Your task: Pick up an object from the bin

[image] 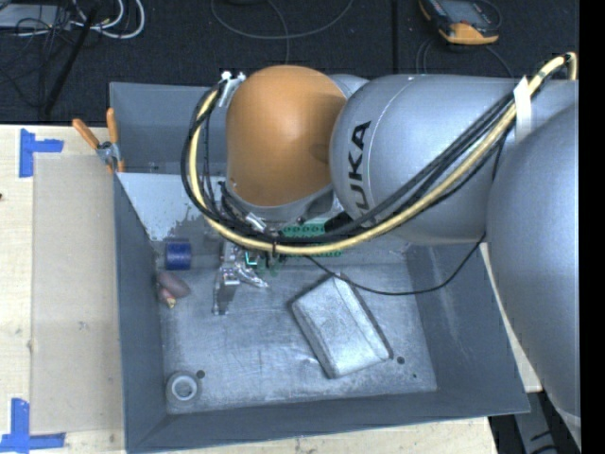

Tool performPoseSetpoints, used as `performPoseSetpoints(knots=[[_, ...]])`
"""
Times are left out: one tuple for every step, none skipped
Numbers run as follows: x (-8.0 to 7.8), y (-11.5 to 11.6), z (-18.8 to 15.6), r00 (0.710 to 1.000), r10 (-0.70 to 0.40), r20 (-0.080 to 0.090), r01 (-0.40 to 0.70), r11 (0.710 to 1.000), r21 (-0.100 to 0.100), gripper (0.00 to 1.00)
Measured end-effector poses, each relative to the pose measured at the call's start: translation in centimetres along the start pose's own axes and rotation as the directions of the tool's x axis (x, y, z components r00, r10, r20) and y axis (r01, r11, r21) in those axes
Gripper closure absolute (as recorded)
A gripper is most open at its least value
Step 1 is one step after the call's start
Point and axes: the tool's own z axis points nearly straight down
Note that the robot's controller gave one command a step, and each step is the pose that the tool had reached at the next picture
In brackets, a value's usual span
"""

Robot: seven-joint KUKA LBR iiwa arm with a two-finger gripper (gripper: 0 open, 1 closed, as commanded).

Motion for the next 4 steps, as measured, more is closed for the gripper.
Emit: performPoseSetpoints(knots=[[-3.9, -7.0, 7.8, 0.982, -0.187, 0.004, 0.187, 0.982, 0.003, 0.00], [-3.2, -8.5, 13.9, 0.999, 0.036, 0.021, -0.036, 0.999, -0.010, 0.00], [-3.6, -8.7, 13.5, 0.999, 0.041, 0.033, -0.041, 0.999, -0.010, 1.00], [-3.8, -9.0, 2.6, 1.000, -0.009, 0.018, 0.009, 1.000, -0.003, 1.00]])
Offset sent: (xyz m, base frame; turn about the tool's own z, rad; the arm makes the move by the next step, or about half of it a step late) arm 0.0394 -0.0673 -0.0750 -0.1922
